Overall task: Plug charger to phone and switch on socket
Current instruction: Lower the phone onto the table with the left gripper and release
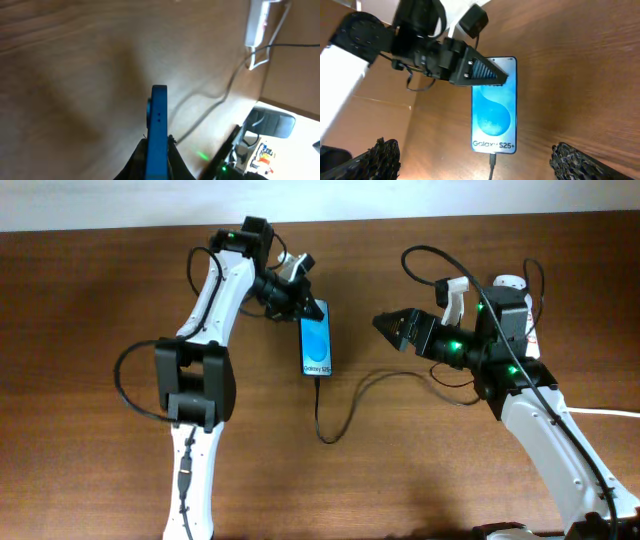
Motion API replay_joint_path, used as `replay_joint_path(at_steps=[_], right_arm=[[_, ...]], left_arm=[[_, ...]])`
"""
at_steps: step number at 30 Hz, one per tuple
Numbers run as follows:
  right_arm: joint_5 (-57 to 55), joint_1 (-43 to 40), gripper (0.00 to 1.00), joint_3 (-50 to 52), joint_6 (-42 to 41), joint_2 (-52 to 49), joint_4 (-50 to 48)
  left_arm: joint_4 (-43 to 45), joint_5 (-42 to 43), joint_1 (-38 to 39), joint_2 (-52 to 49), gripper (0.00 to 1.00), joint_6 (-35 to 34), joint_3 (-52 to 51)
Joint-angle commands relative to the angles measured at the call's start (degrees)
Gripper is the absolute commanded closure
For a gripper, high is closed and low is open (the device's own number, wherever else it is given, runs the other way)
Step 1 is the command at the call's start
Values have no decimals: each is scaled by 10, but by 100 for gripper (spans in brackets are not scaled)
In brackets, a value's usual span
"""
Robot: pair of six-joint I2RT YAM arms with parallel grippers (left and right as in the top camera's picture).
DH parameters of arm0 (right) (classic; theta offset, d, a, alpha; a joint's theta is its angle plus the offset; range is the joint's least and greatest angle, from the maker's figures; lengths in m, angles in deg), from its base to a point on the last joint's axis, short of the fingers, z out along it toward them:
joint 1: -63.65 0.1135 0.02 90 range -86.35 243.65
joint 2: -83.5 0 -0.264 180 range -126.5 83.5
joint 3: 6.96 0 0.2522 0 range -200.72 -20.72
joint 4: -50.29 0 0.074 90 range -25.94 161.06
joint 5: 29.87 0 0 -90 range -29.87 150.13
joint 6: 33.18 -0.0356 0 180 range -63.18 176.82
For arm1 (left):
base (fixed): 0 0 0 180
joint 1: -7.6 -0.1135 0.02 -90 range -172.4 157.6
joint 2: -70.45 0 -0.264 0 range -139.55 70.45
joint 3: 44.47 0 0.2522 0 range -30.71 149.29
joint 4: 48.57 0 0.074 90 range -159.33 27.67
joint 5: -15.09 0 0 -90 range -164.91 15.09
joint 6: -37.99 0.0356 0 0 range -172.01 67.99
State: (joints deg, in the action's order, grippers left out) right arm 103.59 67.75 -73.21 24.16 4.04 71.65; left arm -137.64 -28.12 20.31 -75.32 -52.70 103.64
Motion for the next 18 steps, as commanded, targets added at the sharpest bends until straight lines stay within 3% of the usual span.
replay_joint_path(at_steps=[1,7,8,10,14,16,18], right_arm=[[-22,0,2,-3,36,0,4],[-22,0,1,-3,36,0,6],[-22,0,1,-3,36,0,6],[-23,0,1,-3,36,0,6],[-32,0,1,-3,36,0,6],[-33,0,2,-3,36,0,6],[-35,0,1,-3,36,0,6]], left_arm=[[54,9,-5,10,100,-12,-54],[99,-16,-5,-28,99,-32,-70],[97,-16,-5,-35,95,-39,-70],[97,-16,-5,-43,78,-40,-70],[97,-33,-5,-43,73,-40,-70],[97,-71,-5,-43,57,-40,-70],[94,-134,-7,-43,36,-44,-70]])
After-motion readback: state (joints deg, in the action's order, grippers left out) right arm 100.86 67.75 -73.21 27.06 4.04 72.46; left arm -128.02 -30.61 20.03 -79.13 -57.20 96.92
